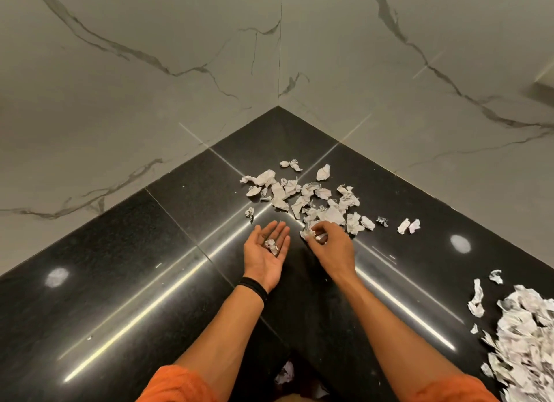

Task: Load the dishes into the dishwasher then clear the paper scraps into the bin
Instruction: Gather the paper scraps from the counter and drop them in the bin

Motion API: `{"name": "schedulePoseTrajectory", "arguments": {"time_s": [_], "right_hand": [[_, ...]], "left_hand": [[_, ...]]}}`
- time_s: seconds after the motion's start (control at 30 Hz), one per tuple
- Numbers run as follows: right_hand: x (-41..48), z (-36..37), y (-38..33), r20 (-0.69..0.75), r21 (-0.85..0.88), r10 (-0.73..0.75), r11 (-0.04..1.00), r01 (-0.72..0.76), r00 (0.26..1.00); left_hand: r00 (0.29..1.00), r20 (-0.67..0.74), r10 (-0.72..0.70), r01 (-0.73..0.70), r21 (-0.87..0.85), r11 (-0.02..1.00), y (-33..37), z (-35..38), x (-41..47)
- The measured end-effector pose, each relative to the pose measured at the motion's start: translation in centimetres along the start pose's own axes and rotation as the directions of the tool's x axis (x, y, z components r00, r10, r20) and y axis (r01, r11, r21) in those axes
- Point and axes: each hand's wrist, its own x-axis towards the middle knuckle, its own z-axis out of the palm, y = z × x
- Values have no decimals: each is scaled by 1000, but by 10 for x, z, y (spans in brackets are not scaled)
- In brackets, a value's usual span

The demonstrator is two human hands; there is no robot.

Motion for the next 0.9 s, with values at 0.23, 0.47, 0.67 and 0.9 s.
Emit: {"name": "schedulePoseTrajectory", "arguments": {"time_s": [0.23,0.47,0.67,0.9], "right_hand": [[-7,4,1,22,-67,8,998,-7,1000],[-28,11,-21,4,233,-66,970,63,998],[-45,28,-32,112,207,-262,950,235,959],[-35,15,-31,67,297,-290,919,258,955]], "left_hand": [[999,-23,23,-23,17,1000,12,-4,10],[1000,-20,19,-17,71,997,-6,-6,11],[999,43,-23,24,-29,999,-3,-7,10],[999,36,-40,44,-119,992,-1,-11,11]]}}
